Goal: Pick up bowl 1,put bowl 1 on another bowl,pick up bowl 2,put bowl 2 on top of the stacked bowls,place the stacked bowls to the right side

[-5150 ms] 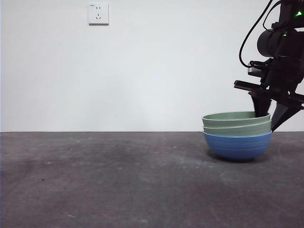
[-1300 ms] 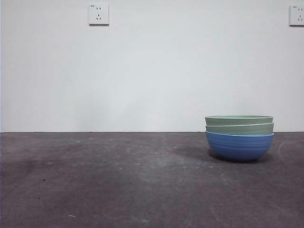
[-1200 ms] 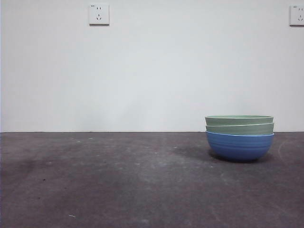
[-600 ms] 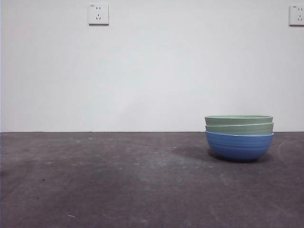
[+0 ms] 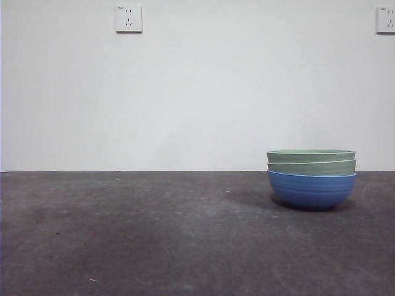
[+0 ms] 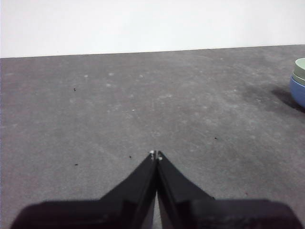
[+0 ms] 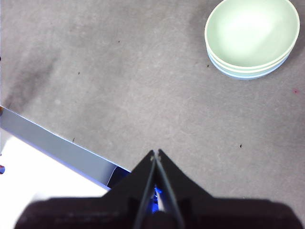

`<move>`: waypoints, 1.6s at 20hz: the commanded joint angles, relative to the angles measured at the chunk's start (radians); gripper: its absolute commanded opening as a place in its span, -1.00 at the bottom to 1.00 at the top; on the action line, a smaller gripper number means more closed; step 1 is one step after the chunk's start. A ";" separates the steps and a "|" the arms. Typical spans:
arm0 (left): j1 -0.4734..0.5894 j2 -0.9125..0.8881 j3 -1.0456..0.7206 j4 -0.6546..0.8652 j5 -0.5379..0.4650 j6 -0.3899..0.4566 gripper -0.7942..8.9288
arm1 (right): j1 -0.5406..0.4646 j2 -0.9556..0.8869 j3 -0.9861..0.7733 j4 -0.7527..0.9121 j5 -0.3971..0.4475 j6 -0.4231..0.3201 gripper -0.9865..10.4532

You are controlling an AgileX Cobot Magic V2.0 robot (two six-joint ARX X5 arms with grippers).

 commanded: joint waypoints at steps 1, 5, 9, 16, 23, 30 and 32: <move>0.004 -0.003 -0.015 0.000 0.000 -0.013 -0.84 | 0.001 0.001 -0.003 -0.014 0.002 -0.005 -0.82; 0.004 -0.002 -0.015 0.005 0.000 -0.013 -0.84 | 0.001 0.001 -0.003 -0.014 0.002 -0.005 -0.82; 0.004 -0.002 -0.015 0.005 0.000 -0.013 -0.84 | 0.001 0.001 -0.003 -0.014 0.002 -0.005 -0.82; 0.004 -0.002 -0.015 0.005 0.000 -0.013 -0.84 | 0.001 0.001 -0.003 -0.014 0.002 -0.006 -0.82; 0.004 -0.002 -0.015 0.005 0.000 -0.013 -0.84 | -0.079 -0.164 -0.105 0.306 -0.016 -0.057 -0.82; 0.004 -0.002 -0.015 0.005 0.000 -0.013 -0.84 | -0.183 -0.590 -0.801 0.892 -0.049 0.078 -0.82; 0.004 -0.002 -0.015 0.005 0.000 -0.013 -0.84 | -0.185 -0.690 -0.964 1.022 -0.045 0.117 -0.82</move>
